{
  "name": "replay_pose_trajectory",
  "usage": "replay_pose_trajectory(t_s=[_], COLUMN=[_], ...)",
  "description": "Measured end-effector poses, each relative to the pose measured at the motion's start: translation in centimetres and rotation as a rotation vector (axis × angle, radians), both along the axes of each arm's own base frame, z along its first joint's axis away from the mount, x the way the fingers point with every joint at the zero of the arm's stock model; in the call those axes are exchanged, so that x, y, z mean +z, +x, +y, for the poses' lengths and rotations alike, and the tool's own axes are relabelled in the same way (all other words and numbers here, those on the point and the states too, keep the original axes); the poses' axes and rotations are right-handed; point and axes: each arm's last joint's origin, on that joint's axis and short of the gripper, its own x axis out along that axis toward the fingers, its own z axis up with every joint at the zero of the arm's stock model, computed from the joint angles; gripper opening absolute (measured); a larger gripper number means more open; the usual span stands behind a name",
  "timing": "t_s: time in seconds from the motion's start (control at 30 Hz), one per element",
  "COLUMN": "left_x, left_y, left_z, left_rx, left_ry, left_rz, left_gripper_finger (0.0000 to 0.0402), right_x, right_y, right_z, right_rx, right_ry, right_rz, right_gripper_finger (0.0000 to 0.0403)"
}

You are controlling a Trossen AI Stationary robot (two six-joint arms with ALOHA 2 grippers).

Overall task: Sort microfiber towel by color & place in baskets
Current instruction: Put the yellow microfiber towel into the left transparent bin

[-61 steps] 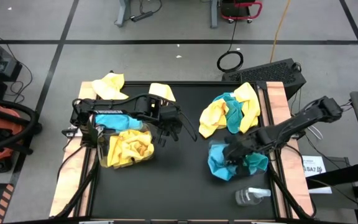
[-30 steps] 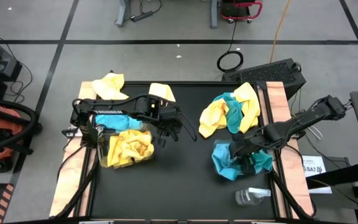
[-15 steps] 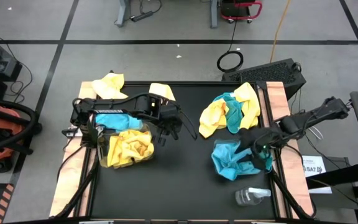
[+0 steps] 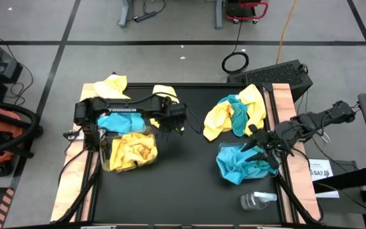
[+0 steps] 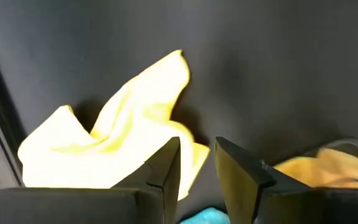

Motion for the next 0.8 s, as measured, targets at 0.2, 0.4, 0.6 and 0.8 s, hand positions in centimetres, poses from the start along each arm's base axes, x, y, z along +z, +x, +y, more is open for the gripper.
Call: replay_pose_trajectory(t_s=[0.2,0.4,0.6,0.8], left_x=[-2.3,-2.9,-4.1,-8.1], left_y=[-0.3,-0.9,-1.7,-1.5], left_z=[3.2,6.7,10.1,12.5], left_rx=[0.077,0.176,0.279,0.33], left_ry=[0.026,0.059,-0.043,-0.143], left_rz=[-0.03,-0.073,-0.071,0.007], left_gripper_finger=[0.0166,0.0252,0.0299,0.0304], right_x=[-0.2,-0.6,-1.0,-1.2], right_y=[0.3,0.9,1.6,2.4], right_z=[0.1,0.3,0.5,0.8], right_rx=[-0.002,-0.021,-0.019,-0.012], right_ry=[-0.014,-0.04,-0.059,-0.073], right_rz=[0.012,0.042,0.078,0.08], right_gripper_finger=[0.019,0.019,0.019,0.019])
